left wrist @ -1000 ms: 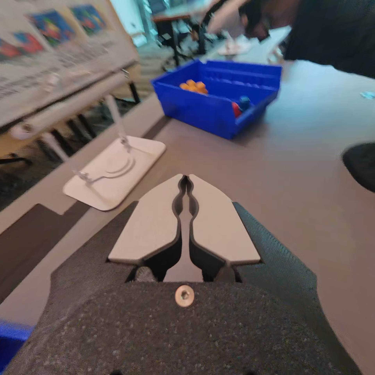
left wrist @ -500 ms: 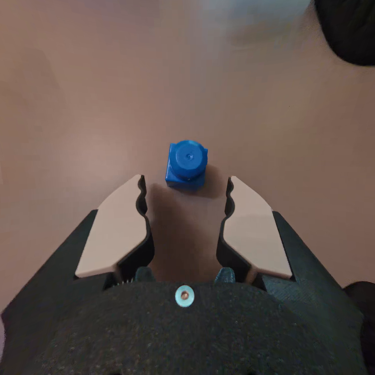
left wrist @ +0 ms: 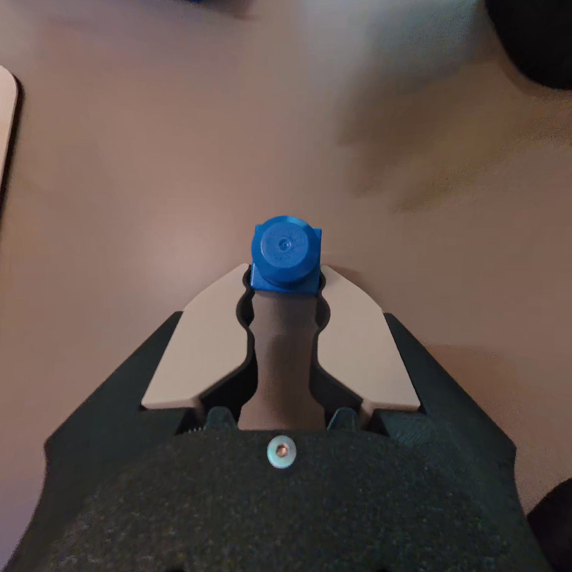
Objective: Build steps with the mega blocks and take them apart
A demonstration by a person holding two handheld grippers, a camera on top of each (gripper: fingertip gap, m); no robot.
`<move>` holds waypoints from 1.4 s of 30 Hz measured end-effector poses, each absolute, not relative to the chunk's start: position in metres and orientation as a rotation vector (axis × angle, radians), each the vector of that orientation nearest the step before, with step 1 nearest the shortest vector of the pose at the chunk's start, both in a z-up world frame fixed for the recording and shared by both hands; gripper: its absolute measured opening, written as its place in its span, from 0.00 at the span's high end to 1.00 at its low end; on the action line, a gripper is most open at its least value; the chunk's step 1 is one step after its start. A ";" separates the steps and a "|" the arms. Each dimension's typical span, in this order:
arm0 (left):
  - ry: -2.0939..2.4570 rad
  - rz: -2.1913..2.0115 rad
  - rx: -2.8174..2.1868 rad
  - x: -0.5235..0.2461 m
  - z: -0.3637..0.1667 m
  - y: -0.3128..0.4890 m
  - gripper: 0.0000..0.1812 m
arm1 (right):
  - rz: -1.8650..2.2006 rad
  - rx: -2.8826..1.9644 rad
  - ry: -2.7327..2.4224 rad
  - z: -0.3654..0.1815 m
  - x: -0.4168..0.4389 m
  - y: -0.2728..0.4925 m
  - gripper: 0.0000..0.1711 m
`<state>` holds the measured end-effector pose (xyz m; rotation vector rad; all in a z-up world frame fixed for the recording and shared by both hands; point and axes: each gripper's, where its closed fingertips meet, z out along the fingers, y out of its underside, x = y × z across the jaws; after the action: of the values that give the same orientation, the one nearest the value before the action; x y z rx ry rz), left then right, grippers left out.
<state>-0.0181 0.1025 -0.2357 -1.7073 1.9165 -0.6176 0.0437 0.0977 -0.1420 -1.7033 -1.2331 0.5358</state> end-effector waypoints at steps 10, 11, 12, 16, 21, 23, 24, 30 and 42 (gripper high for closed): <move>2.029 -0.458 -1.673 -0.009 -0.237 0.088 0.80 | 0.473 -1.779 -1.516 -0.185 -0.007 0.081 0.78; 2.035 -0.445 -1.672 -0.009 -0.237 0.088 0.80 | 0.477 -1.785 -1.524 -0.188 -0.010 0.080 0.78; 2.045 -0.435 -1.671 -0.010 -0.238 0.087 0.80 | 0.484 -1.791 -1.529 -0.191 -0.012 0.080 0.78; 2.068 -0.417 -1.671 -0.009 -0.244 0.086 0.80 | 0.486 -1.811 -1.550 -0.203 -0.014 0.079 0.83; 2.021 -0.527 -1.637 -0.006 -0.231 0.084 0.80 | 0.491 -1.861 -1.548 -0.209 0.004 0.078 0.83; 1.990 -0.598 -1.613 -0.003 -0.220 0.080 0.80 | 0.510 -1.862 -1.533 -0.208 0.008 0.076 0.83; 1.987 -0.612 -1.602 -0.001 -0.218 0.079 0.80 | 0.506 -1.857 -1.535 -0.206 0.009 0.075 0.83; 1.894 -0.691 -1.499 0.008 -0.198 0.079 0.79 | 0.476 -1.833 -1.526 -0.184 0.023 0.074 0.83; 0.984 -0.861 -1.347 -0.018 -0.098 0.168 0.98 | -0.198 -2.294 -1.399 -0.094 0.268 0.121 0.84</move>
<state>-0.0177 0.1679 -0.0977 -1.3473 0.9845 -0.8612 0.2680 0.1206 -0.0939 -2.2945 -1.3987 -0.1977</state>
